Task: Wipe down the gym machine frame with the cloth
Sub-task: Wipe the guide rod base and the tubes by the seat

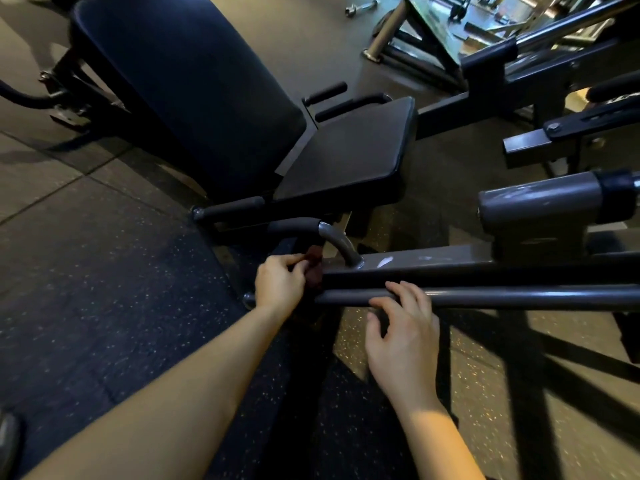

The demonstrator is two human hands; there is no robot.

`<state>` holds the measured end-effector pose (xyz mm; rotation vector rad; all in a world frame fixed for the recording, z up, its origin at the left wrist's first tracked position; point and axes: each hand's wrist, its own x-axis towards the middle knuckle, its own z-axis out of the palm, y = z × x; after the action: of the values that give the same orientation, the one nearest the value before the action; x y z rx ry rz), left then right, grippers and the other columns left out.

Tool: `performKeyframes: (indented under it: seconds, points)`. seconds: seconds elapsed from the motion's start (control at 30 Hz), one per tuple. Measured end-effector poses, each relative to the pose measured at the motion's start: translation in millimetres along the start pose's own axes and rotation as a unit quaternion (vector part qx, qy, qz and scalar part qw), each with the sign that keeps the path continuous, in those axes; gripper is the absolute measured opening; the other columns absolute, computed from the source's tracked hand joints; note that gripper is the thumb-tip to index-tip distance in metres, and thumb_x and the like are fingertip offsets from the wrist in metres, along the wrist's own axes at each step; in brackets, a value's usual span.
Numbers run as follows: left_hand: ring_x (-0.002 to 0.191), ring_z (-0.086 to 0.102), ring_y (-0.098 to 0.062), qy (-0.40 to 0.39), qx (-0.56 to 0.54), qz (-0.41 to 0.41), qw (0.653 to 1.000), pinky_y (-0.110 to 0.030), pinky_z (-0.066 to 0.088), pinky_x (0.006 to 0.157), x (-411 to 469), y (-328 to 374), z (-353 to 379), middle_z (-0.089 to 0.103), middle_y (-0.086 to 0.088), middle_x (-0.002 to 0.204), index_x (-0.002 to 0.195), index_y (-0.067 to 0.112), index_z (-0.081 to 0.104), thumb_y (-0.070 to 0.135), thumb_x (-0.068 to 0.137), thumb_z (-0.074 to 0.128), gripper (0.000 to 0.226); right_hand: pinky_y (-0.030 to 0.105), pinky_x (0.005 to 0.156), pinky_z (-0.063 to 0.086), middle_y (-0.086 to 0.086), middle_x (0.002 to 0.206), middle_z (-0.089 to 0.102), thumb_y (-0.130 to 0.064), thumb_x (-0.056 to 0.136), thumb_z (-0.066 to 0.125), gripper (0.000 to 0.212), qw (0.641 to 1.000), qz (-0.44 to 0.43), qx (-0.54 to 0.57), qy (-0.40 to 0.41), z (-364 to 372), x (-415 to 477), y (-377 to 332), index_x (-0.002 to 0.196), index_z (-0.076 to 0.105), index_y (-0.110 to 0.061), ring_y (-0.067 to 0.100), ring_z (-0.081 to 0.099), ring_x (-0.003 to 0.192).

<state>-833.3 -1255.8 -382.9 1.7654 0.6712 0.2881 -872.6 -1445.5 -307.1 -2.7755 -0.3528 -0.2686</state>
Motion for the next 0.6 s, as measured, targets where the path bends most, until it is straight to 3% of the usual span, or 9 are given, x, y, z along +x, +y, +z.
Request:
performKeyframes:
  seconds: [0.1,0.2,0.27,0.33,0.4,0.47,0.53,0.6]
  points:
    - [0.11,0.067,-0.009,-0.001,-0.005,0.011,1.0,-0.027,0.049,0.105,-10.2,6.7,5.5,0.076,0.005,0.112,0.114,0.021,0.078,0.026,0.095,0.069,0.022,0.047,0.116,0.037,-0.005,0.144,0.055,-0.024,0.092,0.069,0.024,1.0,-0.005,-0.008,-0.015,-3.5,-1.9,0.1,0.116,0.071,-0.026,0.012,0.034,0.145]
    - [0.111,0.055,0.01,-0.023,-0.033,0.089,0.995,-0.001,0.033,0.102,-35.8,18.1,20.0,0.069,0.02,0.115,0.114,0.022,0.079,0.022,0.095,0.07,0.021,0.043,0.12,0.031,-0.006,0.147,0.052,-0.024,0.092,0.068,0.025,1.0,-0.001,-0.014,-0.025,-3.8,-1.4,0.3,0.117,0.071,-0.026,0.01,0.031,0.147]
    - [0.114,0.058,0.006,-0.026,-0.021,0.078,0.996,-0.011,0.039,0.105,-25.9,12.1,16.3,0.068,0.02,0.117,0.116,0.024,0.077,0.026,0.096,0.069,0.022,0.044,0.121,0.031,-0.006,0.147,0.052,-0.024,0.093,0.068,0.025,1.0,0.0,0.0,-0.024,-3.0,-0.7,-0.7,0.118,0.071,-0.026,0.01,0.03,0.147]
    - [0.11,0.068,-0.009,-0.015,0.006,0.008,1.0,-0.026,0.051,0.1,-0.8,0.9,3.0,0.075,0.008,0.112,0.114,0.027,0.078,0.029,0.095,0.069,0.021,0.046,0.121,0.031,-0.006,0.146,0.053,-0.024,0.093,0.068,0.026,1.0,0.002,0.02,-0.021,-3.1,-0.1,-1.3,0.118,0.07,-0.025,0.009,0.03,0.147]
    - [0.105,0.07,-0.016,-0.013,0.018,-0.044,0.999,-0.028,0.054,0.093,10.9,-4.4,-8.9,0.077,0.002,0.107,0.113,0.026,0.079,0.027,0.095,0.068,0.021,0.045,0.122,0.03,-0.006,0.147,0.052,-0.024,0.094,0.067,0.026,0.999,0.005,0.03,-0.025,-6.0,-1.1,-2.7,0.12,0.07,-0.025,0.008,0.029,0.147]
    - [0.106,0.068,-0.007,-0.025,0.004,-0.014,1.0,-0.02,0.05,0.094,1.9,0.3,-4.9,0.075,0.008,0.11,0.116,0.024,0.077,0.024,0.096,0.067,0.022,0.043,0.123,0.027,-0.008,0.15,0.049,-0.025,0.095,0.066,0.027,0.999,0.007,0.025,-0.039,-9.5,-1.2,-2.9,0.122,0.069,-0.026,0.007,0.026,0.148]
    - [0.102,0.061,0.01,-0.059,-0.024,0.045,0.997,-0.003,0.04,0.092,-11.0,10.2,5.7,0.069,0.022,0.107,0.118,0.024,0.077,0.021,0.097,0.067,0.024,0.043,0.123,0.026,-0.008,0.152,0.047,-0.026,0.095,0.066,0.026,0.999,0.003,0.005,-0.049,-11.0,-1.5,-1.2,0.121,0.069,-0.028,0.007,0.024,0.15]
    - [0.102,0.059,0.014,-0.081,-0.027,0.082,0.993,-0.003,0.039,0.096,-14.3,10.9,13.1,0.068,0.026,0.107,0.119,0.026,0.076,0.022,0.097,0.066,0.024,0.044,0.122,0.026,-0.009,0.153,0.046,-0.027,0.095,0.065,0.024,0.998,-0.005,-0.004,-0.056,-10.8,-1.8,0.2,0.119,0.069,-0.029,0.007,0.022,0.151]
